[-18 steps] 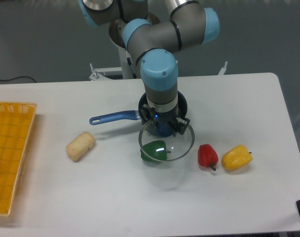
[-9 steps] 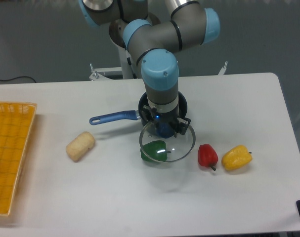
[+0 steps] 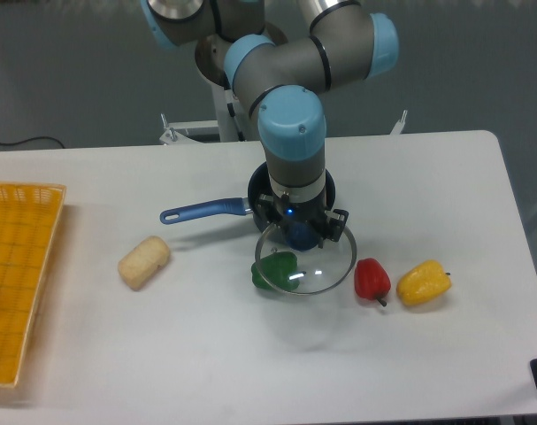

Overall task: Place the lid on the table
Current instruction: 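Carry the glass lid away from the pan over the open table, then lower the glass lid flat onto the table surface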

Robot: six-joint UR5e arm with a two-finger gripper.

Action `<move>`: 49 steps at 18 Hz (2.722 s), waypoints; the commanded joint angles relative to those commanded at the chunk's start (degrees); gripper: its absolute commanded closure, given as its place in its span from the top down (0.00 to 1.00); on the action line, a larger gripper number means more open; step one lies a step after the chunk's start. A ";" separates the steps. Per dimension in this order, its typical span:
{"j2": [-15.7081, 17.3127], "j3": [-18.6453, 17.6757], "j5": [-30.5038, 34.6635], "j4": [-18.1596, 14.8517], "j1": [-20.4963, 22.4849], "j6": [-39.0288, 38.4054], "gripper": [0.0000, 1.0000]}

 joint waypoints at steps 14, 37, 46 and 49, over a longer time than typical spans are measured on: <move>-4.84 2.11 -0.44 7.29 -0.26 -10.12 0.49; -14.42 6.60 -2.55 12.75 0.61 -18.91 0.49; -15.65 6.42 -2.55 13.27 0.44 -18.83 0.49; -15.83 6.33 -2.55 13.27 0.35 -19.09 0.49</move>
